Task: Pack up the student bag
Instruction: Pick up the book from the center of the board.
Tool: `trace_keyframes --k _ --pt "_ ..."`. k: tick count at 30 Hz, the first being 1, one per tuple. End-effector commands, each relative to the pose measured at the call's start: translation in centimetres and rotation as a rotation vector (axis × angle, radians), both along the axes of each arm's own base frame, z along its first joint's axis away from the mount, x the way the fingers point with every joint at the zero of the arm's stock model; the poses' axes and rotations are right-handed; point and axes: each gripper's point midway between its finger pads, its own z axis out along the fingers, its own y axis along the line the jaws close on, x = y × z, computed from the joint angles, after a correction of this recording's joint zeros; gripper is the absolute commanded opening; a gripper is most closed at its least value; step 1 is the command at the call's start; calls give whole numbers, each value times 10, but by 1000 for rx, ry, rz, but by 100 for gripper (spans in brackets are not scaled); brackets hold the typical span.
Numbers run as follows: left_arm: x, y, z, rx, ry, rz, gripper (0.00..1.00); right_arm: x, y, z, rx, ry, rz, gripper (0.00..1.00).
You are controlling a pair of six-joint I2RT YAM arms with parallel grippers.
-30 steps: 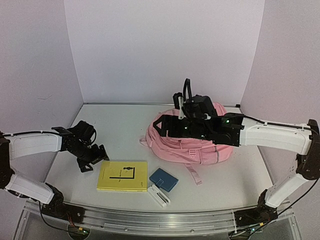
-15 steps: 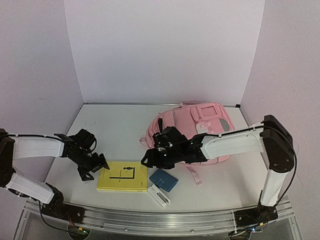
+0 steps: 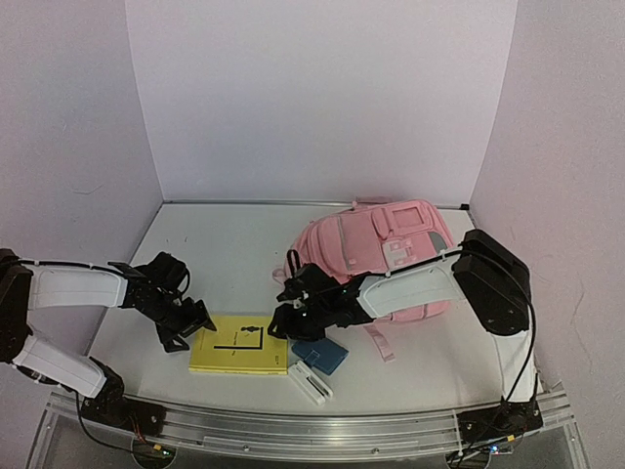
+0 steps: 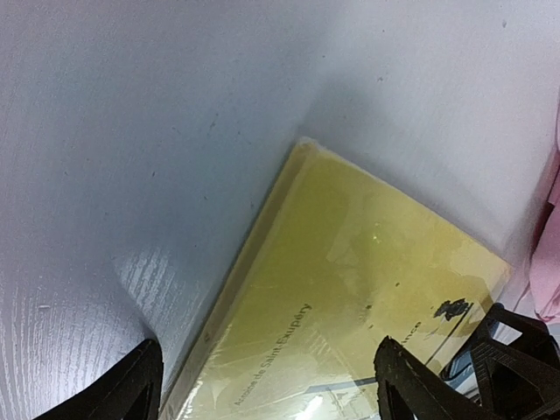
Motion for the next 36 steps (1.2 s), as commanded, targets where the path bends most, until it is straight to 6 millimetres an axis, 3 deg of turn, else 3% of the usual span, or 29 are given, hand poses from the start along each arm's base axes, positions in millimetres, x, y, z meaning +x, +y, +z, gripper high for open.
trace_keyframes --k 1,5,9,17,20,25,32,36 --pt "1 -3 -5 -20 6 5 79 1 21 3 54 9 31 49" --pt "4 -6 -3 -32 -7 -10 70 -1 38 36 163 -3 67 42" --pt "6 -8 3 -52 -36 -16 62 -6 48 89 263 -44 95 39" --pt "7 -28 5 -155 -51 -73 56 -26 37 151 356 -63 87 35" --pt "12 -42 12 -217 -84 -116 55 -32 22 154 347 -56 54 35" --pt "14 -72 21 -253 -121 -226 55 -39 -5 129 284 -25 5 35" --pt "8 -101 9 -232 -83 -306 54 -45 -39 97 199 -12 -56 35" --pt "5 -105 0 -217 -59 -307 53 -46 -50 85 170 -3 -79 36"
